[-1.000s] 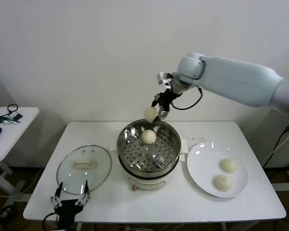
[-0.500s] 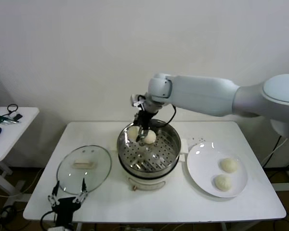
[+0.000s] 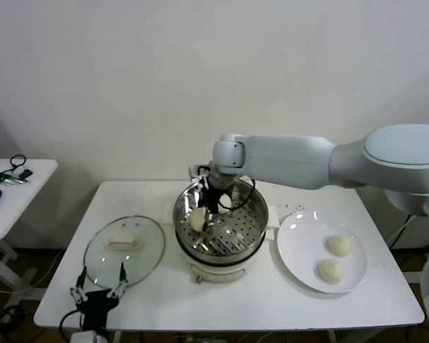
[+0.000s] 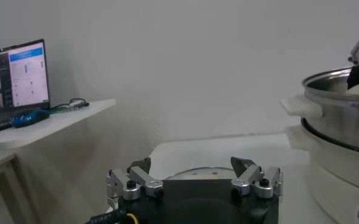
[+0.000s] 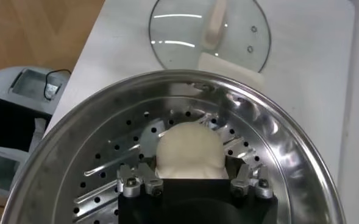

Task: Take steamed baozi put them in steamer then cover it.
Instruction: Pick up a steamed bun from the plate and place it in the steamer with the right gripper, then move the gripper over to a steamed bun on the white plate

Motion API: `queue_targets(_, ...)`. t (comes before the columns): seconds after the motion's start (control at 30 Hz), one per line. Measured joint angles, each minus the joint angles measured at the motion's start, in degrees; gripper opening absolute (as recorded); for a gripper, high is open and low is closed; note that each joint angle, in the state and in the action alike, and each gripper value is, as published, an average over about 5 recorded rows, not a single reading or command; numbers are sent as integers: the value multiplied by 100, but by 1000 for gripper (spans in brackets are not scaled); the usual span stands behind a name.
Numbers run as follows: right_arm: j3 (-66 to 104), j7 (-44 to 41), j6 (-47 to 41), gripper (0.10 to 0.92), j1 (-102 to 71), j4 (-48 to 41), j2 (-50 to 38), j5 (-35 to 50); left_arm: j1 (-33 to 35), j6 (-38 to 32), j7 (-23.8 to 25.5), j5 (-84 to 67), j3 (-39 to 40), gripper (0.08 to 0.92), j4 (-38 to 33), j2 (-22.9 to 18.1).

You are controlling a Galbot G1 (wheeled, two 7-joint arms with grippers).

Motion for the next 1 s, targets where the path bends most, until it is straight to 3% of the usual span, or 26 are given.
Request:
queue_targets(0.17, 6, 20, -15, 733, -77, -58, 55, -30, -23, 14, -7, 4, 8, 823, 12, 0)
queue_targets(0.4, 11, -17, -29, 818, -84, -71, 35, -48, -35, 19, -16, 11, 8, 823, 29, 0)
queue_targets(0.6, 45, -175, 53, 823, 110, 17, -94, -49, -33, 27, -21, 22, 23, 823, 27, 0)
queue_targets(1.0, -192, -725, 379, 823, 1058, 819, -1181, -170, 49, 20, -20, 41, 40, 823, -24, 18)
